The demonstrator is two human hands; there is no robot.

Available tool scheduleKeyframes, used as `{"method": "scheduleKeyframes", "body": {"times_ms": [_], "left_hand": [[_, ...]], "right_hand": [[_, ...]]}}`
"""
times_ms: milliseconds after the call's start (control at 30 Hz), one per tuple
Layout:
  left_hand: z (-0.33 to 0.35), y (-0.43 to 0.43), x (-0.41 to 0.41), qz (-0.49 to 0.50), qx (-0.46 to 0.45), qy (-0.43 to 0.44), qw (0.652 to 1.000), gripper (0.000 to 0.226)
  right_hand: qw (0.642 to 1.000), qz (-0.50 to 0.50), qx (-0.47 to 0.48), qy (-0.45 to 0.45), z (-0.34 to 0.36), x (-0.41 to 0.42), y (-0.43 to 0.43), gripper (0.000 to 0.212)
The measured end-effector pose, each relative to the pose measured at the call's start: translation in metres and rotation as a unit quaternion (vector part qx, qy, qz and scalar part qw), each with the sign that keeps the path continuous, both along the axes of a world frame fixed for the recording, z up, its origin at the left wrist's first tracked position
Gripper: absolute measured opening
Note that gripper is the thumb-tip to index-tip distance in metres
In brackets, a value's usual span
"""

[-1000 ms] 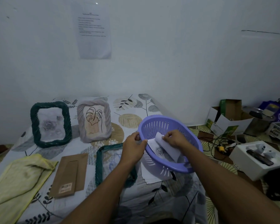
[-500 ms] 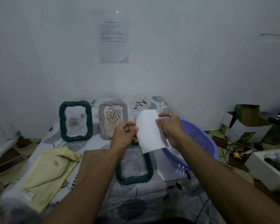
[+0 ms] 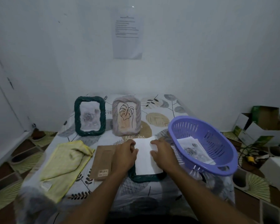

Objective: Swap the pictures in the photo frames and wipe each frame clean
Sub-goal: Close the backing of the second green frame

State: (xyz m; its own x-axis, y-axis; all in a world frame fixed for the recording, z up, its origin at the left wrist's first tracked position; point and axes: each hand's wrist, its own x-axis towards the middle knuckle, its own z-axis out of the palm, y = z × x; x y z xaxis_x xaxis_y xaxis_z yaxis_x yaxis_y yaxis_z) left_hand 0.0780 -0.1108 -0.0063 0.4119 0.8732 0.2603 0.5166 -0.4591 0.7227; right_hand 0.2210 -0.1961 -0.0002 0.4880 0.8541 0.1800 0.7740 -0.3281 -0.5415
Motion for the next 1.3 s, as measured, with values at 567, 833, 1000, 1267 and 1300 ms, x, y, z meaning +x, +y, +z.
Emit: {"method": "scheduleKeyframes", "body": {"times_ms": [567, 833, 1000, 1267, 1300], "left_hand": [[-0.040, 0.014, -0.017, 0.015, 0.082, 0.047, 0.995, 0.027], [-0.042, 0.013, -0.021, 0.018, 0.099, 0.044, 0.994, 0.028], [-0.044, 0.014, -0.021, 0.020, 0.102, 0.047, 0.993, 0.027], [-0.042, 0.013, -0.021, 0.022, 0.098, 0.052, 0.994, 0.029], [-0.041, 0.012, -0.021, 0.022, 0.097, 0.053, 0.994, 0.029]], "right_hand": [[0.995, 0.048, 0.055, -0.069, -0.033, -0.006, -0.006, 0.039], [0.994, 0.025, 0.086, -0.055, -0.041, -0.007, -0.006, 0.029], [0.994, 0.022, 0.092, -0.055, -0.043, -0.007, -0.005, 0.030], [0.993, 0.021, 0.104, -0.060, -0.044, -0.007, -0.004, 0.027], [0.992, 0.021, 0.106, -0.059, -0.044, -0.007, -0.004, 0.027]]}}
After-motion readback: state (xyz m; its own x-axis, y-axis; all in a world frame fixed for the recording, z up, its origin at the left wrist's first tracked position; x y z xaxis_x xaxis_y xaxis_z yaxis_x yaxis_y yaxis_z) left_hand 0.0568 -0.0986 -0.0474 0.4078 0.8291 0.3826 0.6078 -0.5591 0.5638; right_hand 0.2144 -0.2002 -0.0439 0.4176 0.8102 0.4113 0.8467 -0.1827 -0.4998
